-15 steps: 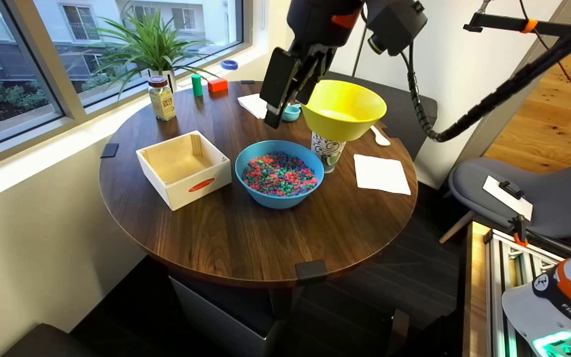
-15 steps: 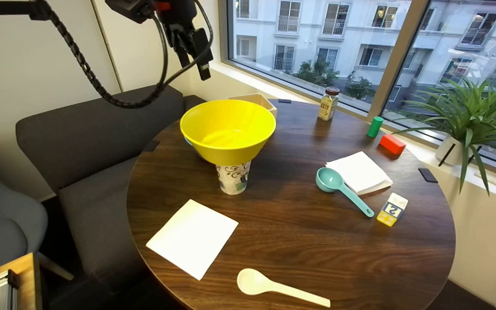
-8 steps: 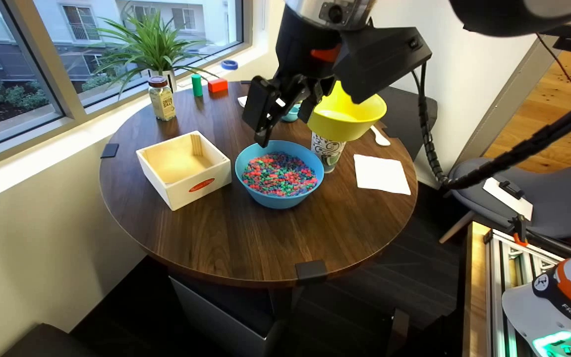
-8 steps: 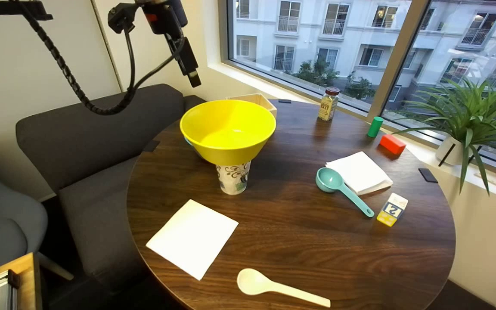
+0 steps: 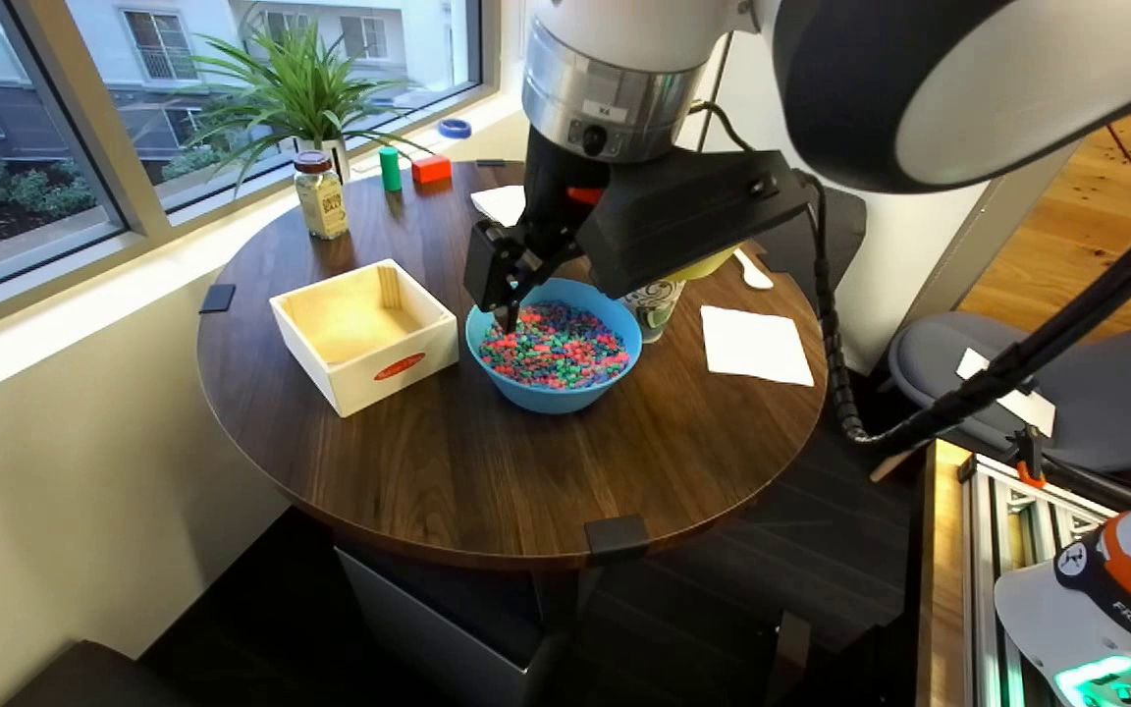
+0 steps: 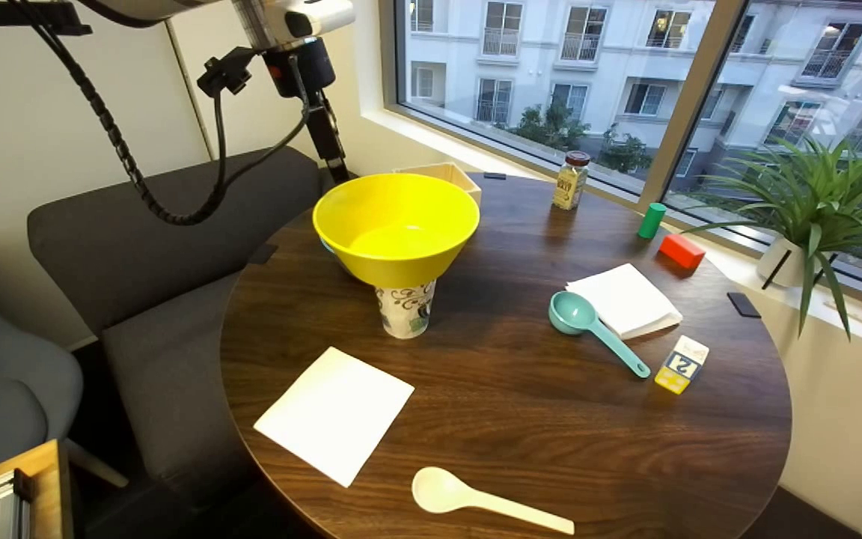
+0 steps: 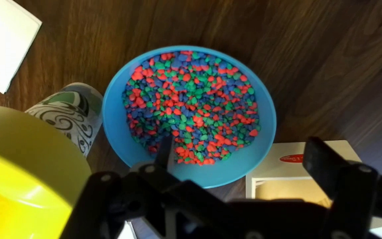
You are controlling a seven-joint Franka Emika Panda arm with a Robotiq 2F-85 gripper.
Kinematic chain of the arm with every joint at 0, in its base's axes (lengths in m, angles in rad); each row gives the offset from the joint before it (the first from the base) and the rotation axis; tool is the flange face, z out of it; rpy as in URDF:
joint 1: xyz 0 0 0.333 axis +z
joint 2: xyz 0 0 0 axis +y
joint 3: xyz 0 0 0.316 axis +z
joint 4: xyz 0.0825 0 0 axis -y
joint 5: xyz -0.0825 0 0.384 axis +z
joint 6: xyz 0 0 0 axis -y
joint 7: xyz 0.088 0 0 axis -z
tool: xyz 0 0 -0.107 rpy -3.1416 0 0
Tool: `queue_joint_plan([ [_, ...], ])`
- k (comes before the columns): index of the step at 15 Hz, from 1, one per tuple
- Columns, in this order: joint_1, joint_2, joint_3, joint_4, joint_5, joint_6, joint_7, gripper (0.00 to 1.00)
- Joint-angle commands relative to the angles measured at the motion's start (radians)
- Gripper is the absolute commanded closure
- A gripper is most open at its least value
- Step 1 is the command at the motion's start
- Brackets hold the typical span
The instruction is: Put the yellow bowl on the paper cup and then put some of the contents of the blue bowl into the yellow bowl
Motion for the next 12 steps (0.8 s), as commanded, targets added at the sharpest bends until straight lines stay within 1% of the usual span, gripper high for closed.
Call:
queue_joint_plan([
  [1,0.028,0.027,-0.018,-0.004,-0.05,-0.014,0.094,0.0],
  [4,0.034,0.046,-0.027,-0.013,-0.067,-0.009,0.129,0.0],
  [8,0.037,0.072,-0.034,-0.029,-0.055,0.01,0.131,0.0],
  [12,0.047,0.091,-0.046,-0.031,-0.07,0.009,0.157,0.0],
])
